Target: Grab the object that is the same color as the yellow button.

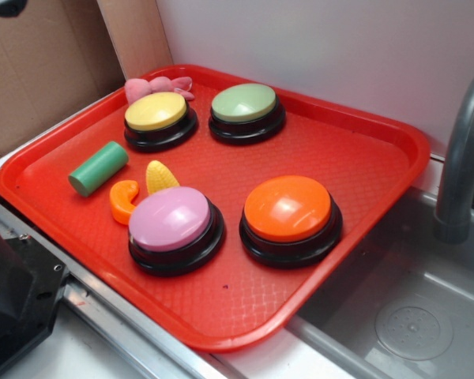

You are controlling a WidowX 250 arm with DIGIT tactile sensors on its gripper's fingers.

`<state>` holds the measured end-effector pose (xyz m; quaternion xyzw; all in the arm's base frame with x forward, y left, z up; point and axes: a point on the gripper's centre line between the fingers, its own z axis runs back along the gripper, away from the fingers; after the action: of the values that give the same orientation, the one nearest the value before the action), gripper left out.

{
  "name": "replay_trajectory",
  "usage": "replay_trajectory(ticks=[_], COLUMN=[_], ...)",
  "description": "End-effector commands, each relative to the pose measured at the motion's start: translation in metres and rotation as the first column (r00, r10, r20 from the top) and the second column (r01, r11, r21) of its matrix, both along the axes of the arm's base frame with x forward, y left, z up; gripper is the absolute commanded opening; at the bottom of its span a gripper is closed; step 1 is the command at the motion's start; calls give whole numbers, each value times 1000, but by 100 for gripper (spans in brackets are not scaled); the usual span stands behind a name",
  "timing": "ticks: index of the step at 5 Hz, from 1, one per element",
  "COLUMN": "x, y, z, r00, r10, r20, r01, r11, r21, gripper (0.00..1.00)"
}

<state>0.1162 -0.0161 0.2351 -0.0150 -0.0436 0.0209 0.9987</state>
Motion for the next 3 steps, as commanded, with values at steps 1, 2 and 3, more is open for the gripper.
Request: replay_trajectory(ticks=[1, 2, 3], x=[0, 19, 31], y=[0, 3, 6], z=[0, -15, -34], r00=[1000, 969, 904], r10=[0, 246, 426], r20=[0, 15, 22], r01=[0, -245, -423], r11=[1000, 968, 902], r21=[0, -51, -90], gripper=[100, 100, 100])
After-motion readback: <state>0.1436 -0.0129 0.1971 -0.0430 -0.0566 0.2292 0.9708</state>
